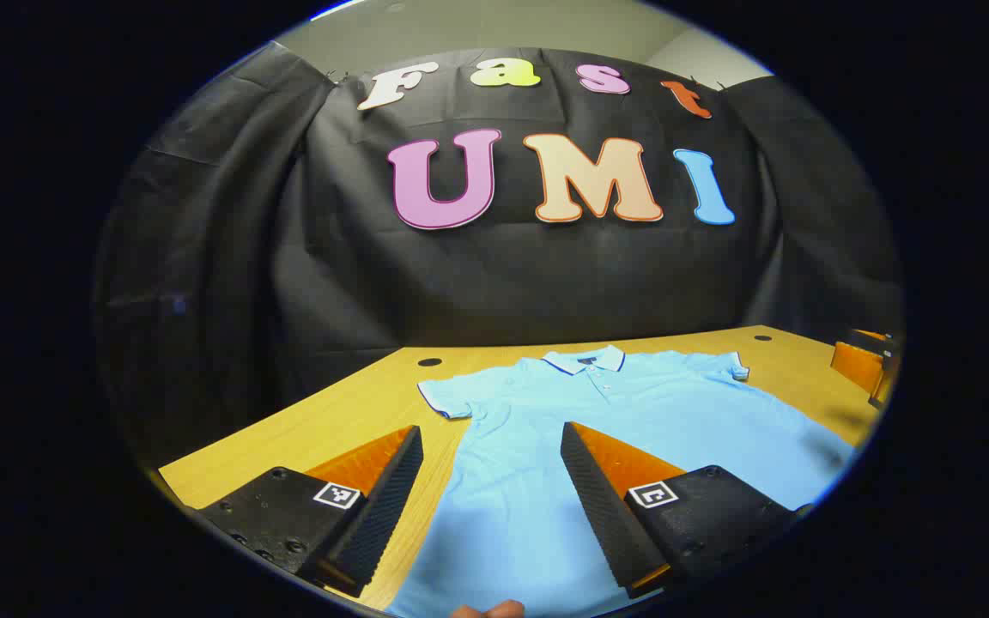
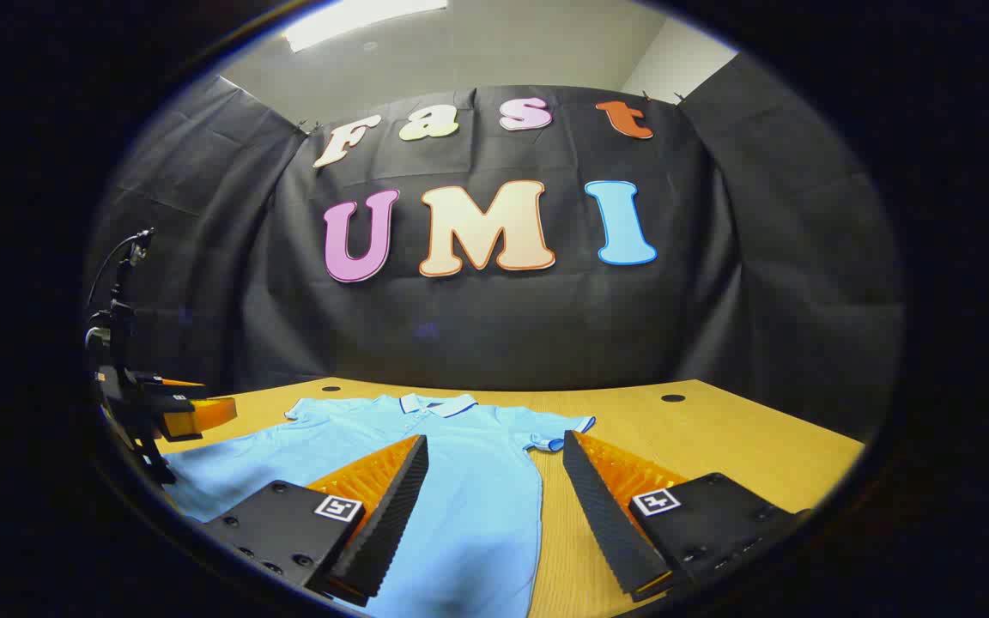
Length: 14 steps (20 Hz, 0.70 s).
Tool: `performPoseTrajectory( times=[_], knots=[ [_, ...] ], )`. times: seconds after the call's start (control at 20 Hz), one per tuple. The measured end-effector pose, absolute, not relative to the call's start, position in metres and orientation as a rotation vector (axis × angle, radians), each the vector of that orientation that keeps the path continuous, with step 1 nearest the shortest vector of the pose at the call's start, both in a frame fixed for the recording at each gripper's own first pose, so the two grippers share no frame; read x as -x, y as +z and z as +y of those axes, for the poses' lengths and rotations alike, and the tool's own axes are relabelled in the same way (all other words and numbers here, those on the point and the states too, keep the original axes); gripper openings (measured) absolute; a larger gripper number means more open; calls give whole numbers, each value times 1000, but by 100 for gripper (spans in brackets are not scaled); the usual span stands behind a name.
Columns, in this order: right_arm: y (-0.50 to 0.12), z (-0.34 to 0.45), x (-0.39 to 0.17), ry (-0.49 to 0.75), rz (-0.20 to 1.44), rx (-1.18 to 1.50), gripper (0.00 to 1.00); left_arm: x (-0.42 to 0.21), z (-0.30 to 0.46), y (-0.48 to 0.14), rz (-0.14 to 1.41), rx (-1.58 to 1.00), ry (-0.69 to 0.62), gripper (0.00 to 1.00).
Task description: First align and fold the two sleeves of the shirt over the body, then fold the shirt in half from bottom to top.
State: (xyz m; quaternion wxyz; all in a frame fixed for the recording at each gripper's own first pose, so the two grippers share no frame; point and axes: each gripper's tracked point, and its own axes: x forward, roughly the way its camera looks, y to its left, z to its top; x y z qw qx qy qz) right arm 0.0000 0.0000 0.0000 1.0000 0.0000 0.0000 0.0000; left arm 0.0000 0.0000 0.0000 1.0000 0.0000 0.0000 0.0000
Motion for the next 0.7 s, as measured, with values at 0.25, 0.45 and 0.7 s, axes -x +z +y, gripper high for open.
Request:
performPoseTrajectory(
  times=[0.25, 0.45, 0.7],
  knots=[
    [-3, -1, -1, -4, 4, -7, 98, 1, -3, 4, -18, -26, -14, 95],
    [-3, -1, -2, -4, -1, -1, 98, 0, -2, 8, -46, -14, -15, 95],
    [1, -4, 1, -13, -20, -19, 98, 1, -5, 9, -61, -14, -35, 95]
  ],
)
